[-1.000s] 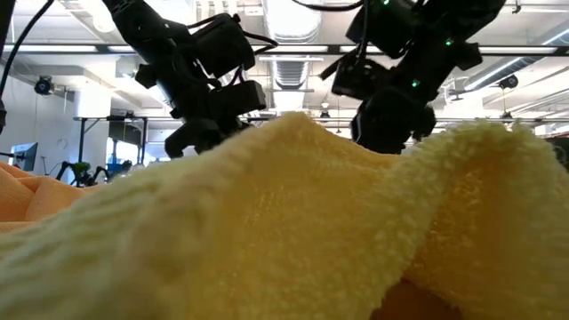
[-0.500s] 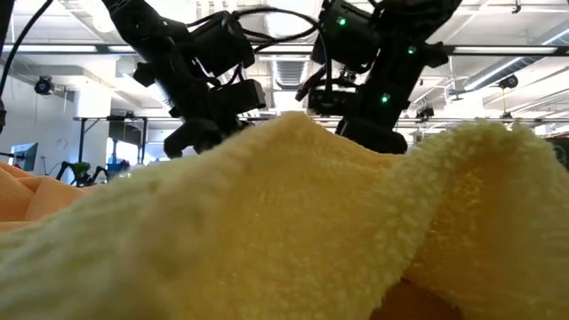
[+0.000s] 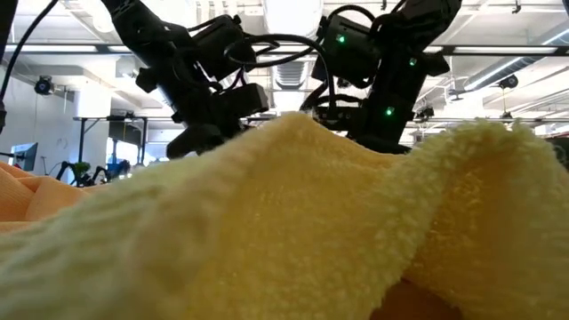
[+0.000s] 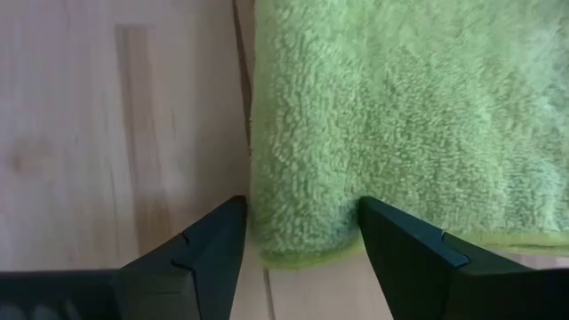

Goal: Fold microfiber towels
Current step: Put the light green microfiber cloth into the transparent bin

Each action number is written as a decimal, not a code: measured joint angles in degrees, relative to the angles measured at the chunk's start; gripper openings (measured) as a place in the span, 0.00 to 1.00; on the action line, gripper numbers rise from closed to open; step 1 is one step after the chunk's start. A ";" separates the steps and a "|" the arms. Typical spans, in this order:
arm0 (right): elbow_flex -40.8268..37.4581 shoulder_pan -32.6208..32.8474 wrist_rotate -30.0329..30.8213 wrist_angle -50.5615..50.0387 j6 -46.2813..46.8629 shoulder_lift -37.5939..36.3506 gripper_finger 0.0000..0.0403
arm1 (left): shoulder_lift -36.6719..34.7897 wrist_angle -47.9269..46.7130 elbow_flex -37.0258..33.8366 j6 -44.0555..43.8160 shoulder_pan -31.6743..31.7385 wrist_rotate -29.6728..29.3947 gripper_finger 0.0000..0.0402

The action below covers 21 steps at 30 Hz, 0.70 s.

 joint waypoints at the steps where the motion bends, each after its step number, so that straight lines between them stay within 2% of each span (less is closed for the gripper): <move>1: 0.00 -0.03 -0.01 0.07 0.22 0.00 0.54 | 0.31 0.57 0.07 0.00 0.00 0.00 0.30; 16: 0.02 -0.53 -0.18 0.04 0.72 0.00 0.53 | 7.32 2.49 2.02 -0.04 0.00 -0.02 0.30; 21: -0.17 -0.60 -0.19 -0.15 0.87 0.00 0.46 | 8.08 2.62 1.99 -0.04 0.00 -0.77 0.30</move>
